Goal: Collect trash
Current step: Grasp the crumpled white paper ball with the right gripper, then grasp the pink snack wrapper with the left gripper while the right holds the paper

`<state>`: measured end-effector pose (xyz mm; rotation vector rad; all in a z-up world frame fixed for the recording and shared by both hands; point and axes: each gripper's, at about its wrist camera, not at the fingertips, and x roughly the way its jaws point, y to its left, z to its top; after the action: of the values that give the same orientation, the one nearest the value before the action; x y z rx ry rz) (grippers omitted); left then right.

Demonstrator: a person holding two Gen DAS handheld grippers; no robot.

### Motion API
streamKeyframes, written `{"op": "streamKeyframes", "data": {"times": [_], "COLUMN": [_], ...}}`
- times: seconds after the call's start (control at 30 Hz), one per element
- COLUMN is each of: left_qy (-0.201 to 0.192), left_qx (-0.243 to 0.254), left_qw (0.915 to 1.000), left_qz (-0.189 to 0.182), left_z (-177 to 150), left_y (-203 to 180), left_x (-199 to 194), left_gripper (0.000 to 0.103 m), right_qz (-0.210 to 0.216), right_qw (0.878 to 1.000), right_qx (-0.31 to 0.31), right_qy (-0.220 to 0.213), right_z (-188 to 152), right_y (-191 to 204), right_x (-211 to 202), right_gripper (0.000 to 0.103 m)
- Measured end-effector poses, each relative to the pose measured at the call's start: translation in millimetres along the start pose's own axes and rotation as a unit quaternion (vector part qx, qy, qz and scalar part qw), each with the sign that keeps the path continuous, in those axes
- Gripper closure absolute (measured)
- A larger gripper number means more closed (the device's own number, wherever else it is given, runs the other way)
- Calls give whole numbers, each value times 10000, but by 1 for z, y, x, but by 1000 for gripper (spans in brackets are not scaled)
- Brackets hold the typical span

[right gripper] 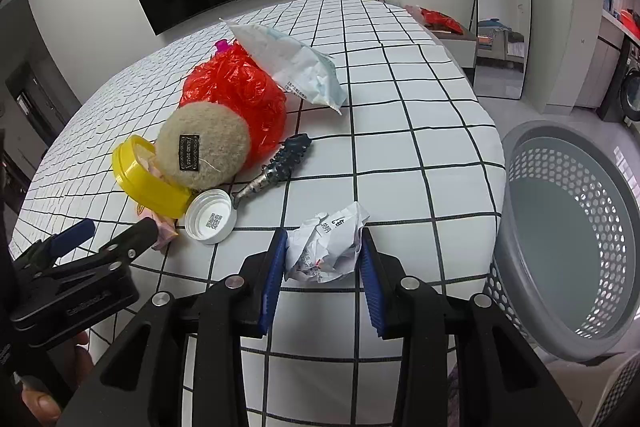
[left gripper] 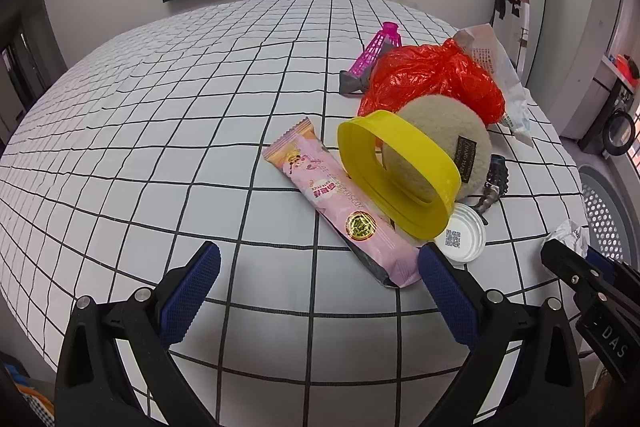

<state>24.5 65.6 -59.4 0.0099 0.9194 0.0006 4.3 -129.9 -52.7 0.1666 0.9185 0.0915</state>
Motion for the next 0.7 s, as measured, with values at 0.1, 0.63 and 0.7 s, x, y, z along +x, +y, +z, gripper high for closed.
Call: {"op": "streamKeyframes", "data": {"times": [0.1,0.63,0.7], "left_qy": [19,104,46], "left_qx": [23,-353,-392], "left_qw": [10000,9977,9977], "left_qz": [94,576,553], "left_z": [0,-6,-7], "left_y": [-5,45,49], "left_x": [5,-3,-9], "left_gripper": [6,6,6], "right_qz": [20,127,139], "right_qw": [10000,9999,9999], "right_qx": [34,55,48], "right_qy": [-24,-67,-68], "right_z": [-1,-2,-2], "right_y": [-1,-4,-3], "right_x": [-1,0,-1], "right_gripper": [68,68,68]}}
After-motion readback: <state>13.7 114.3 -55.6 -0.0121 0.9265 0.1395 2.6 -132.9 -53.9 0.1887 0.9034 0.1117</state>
